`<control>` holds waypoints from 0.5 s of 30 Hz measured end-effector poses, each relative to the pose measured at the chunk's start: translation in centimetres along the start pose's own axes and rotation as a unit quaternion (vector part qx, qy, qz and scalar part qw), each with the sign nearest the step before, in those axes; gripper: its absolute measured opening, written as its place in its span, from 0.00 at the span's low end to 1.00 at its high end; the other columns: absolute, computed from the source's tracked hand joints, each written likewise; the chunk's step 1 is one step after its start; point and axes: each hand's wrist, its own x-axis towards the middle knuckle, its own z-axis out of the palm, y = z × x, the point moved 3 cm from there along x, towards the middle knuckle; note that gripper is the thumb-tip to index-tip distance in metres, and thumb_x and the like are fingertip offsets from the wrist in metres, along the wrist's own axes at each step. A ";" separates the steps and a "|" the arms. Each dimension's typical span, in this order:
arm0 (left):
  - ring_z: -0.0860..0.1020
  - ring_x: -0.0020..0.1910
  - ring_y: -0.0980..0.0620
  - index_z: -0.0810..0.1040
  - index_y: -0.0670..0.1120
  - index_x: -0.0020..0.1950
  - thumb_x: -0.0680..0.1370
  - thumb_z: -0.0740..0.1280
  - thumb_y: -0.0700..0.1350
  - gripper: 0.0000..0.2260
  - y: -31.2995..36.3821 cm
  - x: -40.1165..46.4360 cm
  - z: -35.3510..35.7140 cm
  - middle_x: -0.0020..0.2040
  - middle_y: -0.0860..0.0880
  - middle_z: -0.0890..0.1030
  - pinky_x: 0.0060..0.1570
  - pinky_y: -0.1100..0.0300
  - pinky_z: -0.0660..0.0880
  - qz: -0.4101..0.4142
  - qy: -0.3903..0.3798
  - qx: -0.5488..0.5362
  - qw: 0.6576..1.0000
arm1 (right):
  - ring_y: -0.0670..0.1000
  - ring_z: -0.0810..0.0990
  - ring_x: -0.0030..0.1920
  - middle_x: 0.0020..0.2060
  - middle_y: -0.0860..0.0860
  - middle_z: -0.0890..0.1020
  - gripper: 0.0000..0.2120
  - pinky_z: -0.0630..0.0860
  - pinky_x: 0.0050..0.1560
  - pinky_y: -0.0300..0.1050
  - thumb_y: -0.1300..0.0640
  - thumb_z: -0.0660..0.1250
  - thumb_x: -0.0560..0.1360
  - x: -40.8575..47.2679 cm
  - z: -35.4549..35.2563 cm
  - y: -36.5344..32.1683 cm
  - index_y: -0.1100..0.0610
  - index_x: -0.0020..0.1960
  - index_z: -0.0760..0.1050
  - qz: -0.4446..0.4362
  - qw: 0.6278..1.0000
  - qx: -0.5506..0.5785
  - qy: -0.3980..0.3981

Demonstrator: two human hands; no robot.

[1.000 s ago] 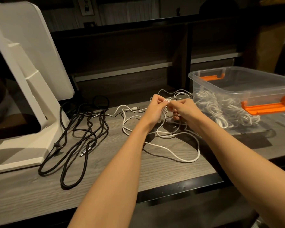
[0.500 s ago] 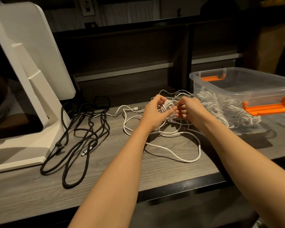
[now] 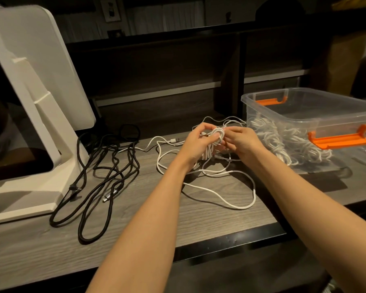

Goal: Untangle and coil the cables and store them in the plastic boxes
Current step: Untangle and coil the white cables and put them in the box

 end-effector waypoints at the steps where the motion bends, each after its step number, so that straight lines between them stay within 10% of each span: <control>1: 0.83 0.43 0.55 0.73 0.45 0.57 0.81 0.64 0.41 0.06 0.0 -0.1 0.0 0.46 0.47 0.82 0.40 0.63 0.79 0.001 -0.004 0.011 1.000 | 0.51 0.82 0.41 0.40 0.54 0.82 0.04 0.80 0.44 0.44 0.59 0.68 0.76 0.1 -0.1 0.1 0.56 0.43 0.78 -0.012 0.999 -0.030 0.023; 15: 0.83 0.43 0.50 0.70 0.47 0.55 0.80 0.65 0.40 0.07 0.0 -0.6 0.6 0.46 0.45 0.83 0.45 0.59 0.80 -0.084 -0.105 -0.009 0.991 | 0.48 0.74 0.42 0.38 0.47 0.74 0.11 0.75 0.52 0.51 0.58 0.62 0.80 0.9 -0.5 0.5 0.49 0.39 0.67 -0.106 0.968 -0.154 0.165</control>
